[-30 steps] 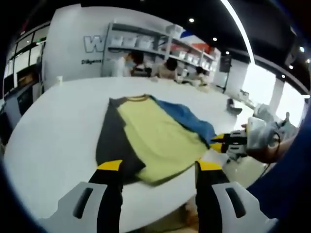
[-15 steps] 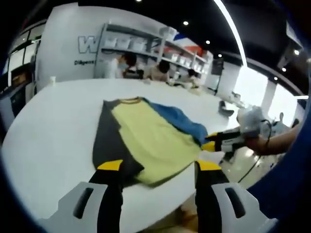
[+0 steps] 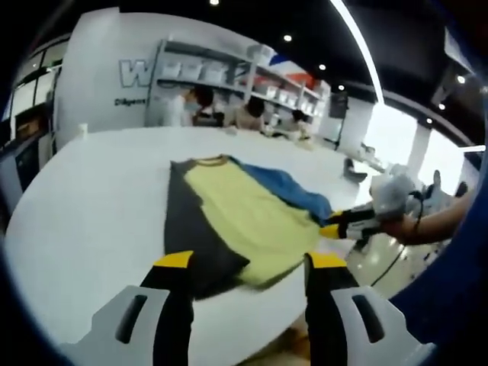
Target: Fold the garment on the visible template until the final outline fits inside the template.
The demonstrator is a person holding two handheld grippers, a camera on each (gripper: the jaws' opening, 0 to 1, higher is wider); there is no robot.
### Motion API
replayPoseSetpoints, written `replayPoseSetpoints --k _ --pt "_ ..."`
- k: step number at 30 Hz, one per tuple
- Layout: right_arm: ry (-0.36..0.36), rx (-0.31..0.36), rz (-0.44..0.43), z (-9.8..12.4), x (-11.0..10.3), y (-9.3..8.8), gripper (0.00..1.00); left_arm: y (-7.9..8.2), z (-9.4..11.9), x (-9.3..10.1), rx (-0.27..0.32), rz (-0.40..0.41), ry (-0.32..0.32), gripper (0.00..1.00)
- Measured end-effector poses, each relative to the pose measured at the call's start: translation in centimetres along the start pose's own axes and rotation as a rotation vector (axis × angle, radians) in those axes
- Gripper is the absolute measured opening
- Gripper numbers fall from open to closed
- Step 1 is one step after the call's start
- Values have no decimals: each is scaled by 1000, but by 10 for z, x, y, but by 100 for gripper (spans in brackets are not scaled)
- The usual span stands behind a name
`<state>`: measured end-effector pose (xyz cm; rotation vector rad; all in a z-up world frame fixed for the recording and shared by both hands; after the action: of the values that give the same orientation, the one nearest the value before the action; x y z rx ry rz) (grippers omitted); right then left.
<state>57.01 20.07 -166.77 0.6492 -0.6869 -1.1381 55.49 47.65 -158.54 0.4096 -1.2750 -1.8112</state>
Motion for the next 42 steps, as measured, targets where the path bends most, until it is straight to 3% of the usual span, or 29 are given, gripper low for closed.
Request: replayPoseSetpoints --k 2,5,8,14,20,23,25,30,32,34,39,42 --pt "0 -3 -46 0 6 -1 11 -4 2 -2 -2 7 2 55" --pt "13 -9 -38 1 4 -3 9 -6 3 0 -7 10 1 54" --pt "7 -25 3 2 10 -6 0 -6 2 2 -8 11 -2 54" --pt "29 -3 -79 5 15 -1 0 -2 -1 1 7 15 -1 54" --pt "118 77 -261 19 32 29 0 1 -5 5 7 8 -2 54" --pt "179 63 -337 26 43 39 0 1 -7 7 4 8 0 54" --pt "256 48 -436 31 58 46 0 3 -9 9 6 10 0 54" --pt "338 21 -459 36 103 57 0 6 -15 14 9 7 -3 54" --pt "383 43 -485 40 116 67 0 8 -19 19 12 5 -4 54" --pt "394 45 -517 41 125 70 0 10 -20 21 15 3 -3 54" --pt "380 69 -568 34 179 74 0 15 -28 31 17 -1 11 54" --pt "367 80 -633 37 186 71 0 16 -31 35 18 -1 21 53"
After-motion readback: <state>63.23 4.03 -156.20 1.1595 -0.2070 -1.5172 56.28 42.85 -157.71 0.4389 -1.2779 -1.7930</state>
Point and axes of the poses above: the point that each gripper's makers call its tool centre point, and the gripper's own axes: z roughly backward along the fingers, x roughly to its right, y roughly out of its top, the point moved 2 cm from there along z, roughly backward along the fingers, and after that the axes turned 1 degree about -z, right-handed, at the moved point
